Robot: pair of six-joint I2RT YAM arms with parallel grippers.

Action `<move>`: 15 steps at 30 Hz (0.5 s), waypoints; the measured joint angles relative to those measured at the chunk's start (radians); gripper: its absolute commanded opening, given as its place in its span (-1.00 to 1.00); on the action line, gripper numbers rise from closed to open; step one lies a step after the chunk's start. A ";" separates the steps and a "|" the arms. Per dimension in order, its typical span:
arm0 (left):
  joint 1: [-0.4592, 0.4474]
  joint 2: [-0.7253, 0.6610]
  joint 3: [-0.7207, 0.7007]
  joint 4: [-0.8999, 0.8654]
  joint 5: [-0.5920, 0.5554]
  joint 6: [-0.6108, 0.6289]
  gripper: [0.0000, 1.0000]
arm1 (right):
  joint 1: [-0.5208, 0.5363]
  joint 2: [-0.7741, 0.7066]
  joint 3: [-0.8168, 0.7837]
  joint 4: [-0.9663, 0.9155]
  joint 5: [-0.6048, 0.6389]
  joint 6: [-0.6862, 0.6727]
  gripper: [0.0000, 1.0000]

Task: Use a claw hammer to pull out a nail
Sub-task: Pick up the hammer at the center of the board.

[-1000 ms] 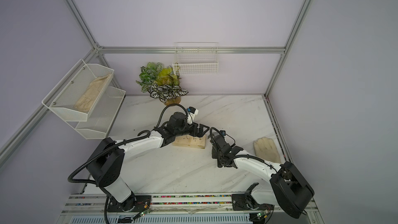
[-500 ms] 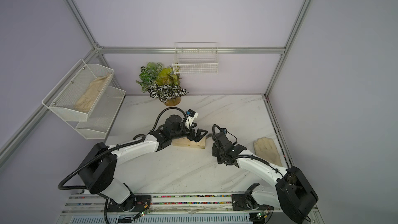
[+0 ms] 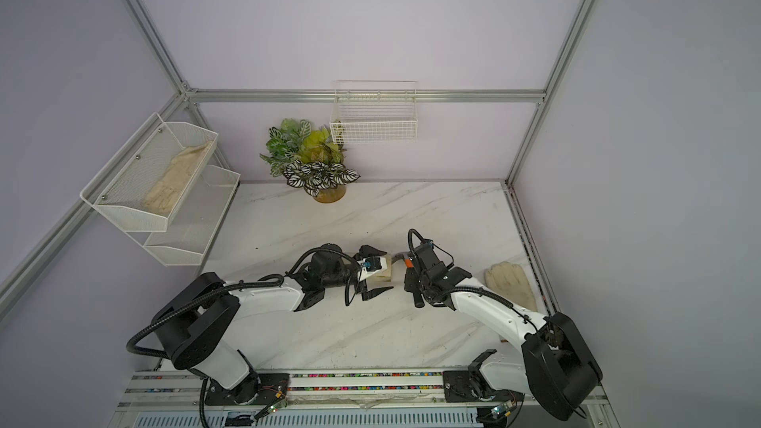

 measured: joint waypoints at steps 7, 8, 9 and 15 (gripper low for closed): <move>-0.022 0.067 -0.071 0.251 -0.011 -0.026 1.00 | -0.001 0.001 -0.022 0.012 -0.019 0.005 -1.00; -0.021 0.069 -0.084 0.283 -0.009 -0.028 1.00 | -0.001 0.001 -0.026 0.012 -0.024 0.007 -1.00; -0.021 0.072 -0.088 0.296 -0.009 -0.028 1.00 | -0.001 0.002 -0.028 0.012 -0.028 0.009 -1.00; -0.023 0.123 -0.089 0.361 -0.008 -0.025 1.00 | -0.002 0.001 -0.028 0.012 -0.046 0.018 -1.00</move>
